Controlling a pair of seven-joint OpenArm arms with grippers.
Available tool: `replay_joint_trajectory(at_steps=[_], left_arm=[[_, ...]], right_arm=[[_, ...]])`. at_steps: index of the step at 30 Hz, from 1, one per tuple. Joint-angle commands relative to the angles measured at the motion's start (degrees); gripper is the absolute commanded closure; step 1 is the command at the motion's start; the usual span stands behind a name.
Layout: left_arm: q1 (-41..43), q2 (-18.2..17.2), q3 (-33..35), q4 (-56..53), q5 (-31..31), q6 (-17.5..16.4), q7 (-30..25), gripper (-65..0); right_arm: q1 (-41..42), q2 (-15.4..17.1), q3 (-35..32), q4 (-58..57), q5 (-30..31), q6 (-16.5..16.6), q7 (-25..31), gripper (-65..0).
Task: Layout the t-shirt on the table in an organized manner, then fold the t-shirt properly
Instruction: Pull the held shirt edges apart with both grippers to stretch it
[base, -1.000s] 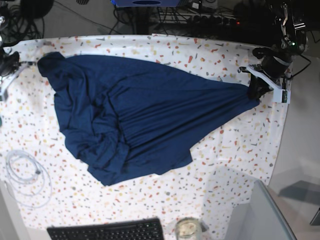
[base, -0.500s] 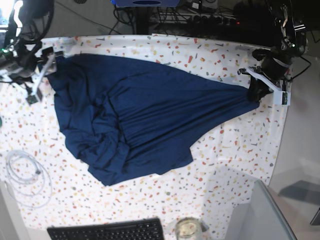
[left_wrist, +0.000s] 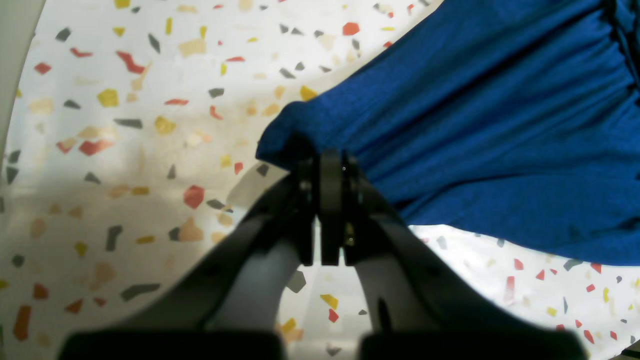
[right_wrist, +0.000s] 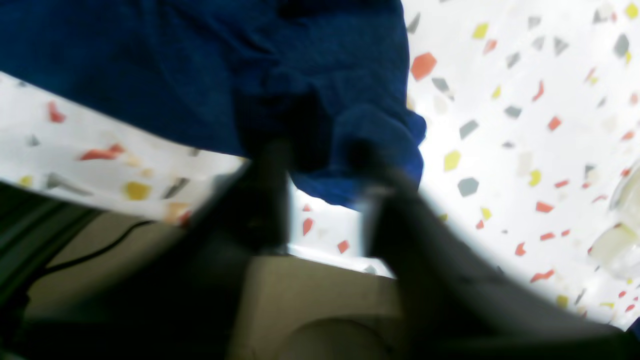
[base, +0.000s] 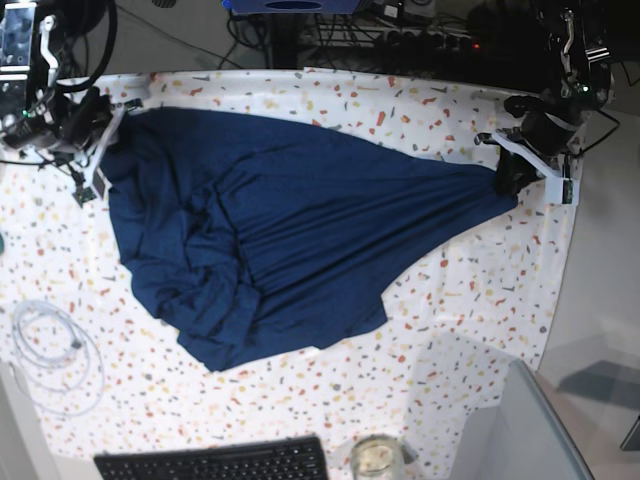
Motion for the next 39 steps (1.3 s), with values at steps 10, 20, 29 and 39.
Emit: replay_joint_trajectory(at_steps=[10,20,29,39], left_arm=[[0.0,-0.8,-5.9,0.9,-0.4,-0.2,-1.5,0.0],[0.1,-0.8,-5.3,0.9,-0.6,-0.2,-1.5,0.0],[0.1,-0.9,-5.6,1.0,-0.4,-0.2,-1.5,0.0],[0.1,-0.8,-5.2,1.0,-0.8,-0.2,-1.5,0.0]], right_arm=[[1.7,5.9,0.4,-1.6,0.1,-0.1,0.4,-0.8],[5.0,6.8,0.4,-4.9,0.1,-0.1,-3.9,-22.4],[-3.7,2.1,3.8,15.1,0.3,-0.1,-5.9,-32.9],[4.6,1.2,-3.0,2.0,0.0,-0.1,-3.2,-35.4]])
